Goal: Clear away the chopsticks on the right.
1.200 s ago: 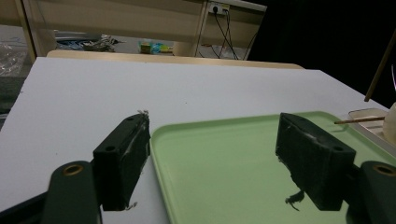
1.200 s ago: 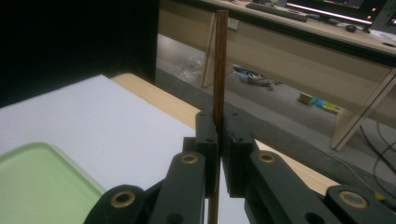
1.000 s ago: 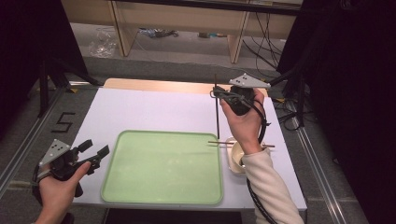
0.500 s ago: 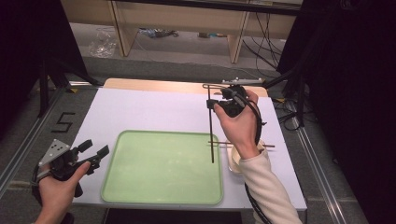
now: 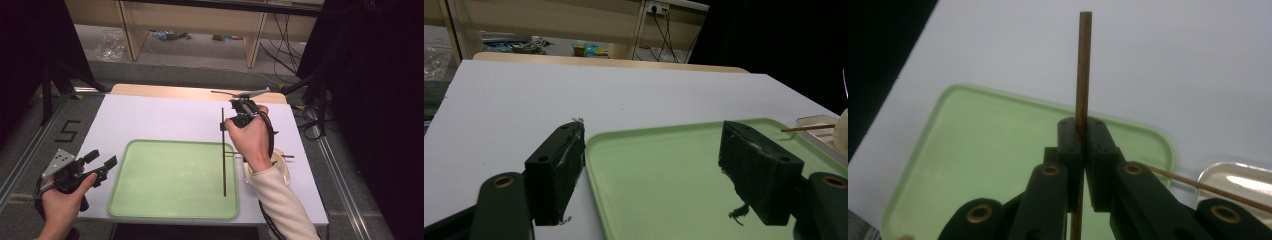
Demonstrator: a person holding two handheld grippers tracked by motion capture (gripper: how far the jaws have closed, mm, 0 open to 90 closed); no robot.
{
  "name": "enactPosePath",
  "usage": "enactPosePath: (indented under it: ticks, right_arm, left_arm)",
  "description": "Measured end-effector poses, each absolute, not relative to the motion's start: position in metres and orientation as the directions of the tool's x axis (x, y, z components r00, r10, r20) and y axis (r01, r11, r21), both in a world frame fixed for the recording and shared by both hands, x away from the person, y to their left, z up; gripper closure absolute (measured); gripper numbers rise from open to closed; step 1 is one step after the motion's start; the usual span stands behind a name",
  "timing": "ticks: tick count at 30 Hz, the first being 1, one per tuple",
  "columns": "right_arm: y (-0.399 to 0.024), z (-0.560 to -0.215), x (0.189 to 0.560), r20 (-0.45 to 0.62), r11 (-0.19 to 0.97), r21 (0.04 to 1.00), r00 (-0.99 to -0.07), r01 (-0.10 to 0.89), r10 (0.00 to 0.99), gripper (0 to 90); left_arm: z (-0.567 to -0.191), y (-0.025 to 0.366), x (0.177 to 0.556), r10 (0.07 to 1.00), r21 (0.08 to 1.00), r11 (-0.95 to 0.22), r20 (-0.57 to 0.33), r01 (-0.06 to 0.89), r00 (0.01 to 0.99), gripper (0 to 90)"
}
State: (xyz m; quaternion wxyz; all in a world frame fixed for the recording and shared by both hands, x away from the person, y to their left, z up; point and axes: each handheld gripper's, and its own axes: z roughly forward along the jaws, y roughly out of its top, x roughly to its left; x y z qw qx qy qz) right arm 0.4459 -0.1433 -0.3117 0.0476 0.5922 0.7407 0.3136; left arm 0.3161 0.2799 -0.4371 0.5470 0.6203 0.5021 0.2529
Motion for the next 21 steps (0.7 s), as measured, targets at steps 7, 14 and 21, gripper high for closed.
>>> enactPosePath:
  ticks: [7, 14, 21]
  right_arm:
    - [-0.135, -0.333, 0.454, 0.332, 0.051, 0.333, -0.168, 0.942, 0.928, 87.5]
    - [-0.136, -0.361, 0.466, 0.290, 0.044, 0.255, -0.120, 0.966, 0.950, 87.5]
    - [-0.135, -0.383, 0.473, 0.277, 0.080, 0.207, -0.137, 0.975, 0.951, 87.5]
  left_arm:
    - [-0.438, 0.280, 0.316, 0.898, 0.932, 0.111, -0.242, 0.344, 0.368, 26.4]
    - [-0.438, 0.279, 0.316, 0.900, 0.931, 0.104, -0.238, 0.350, 0.365, 26.4]
    - [-0.438, 0.280, 0.316, 0.900, 0.929, 0.104, -0.239, 0.354, 0.365, 26.5]
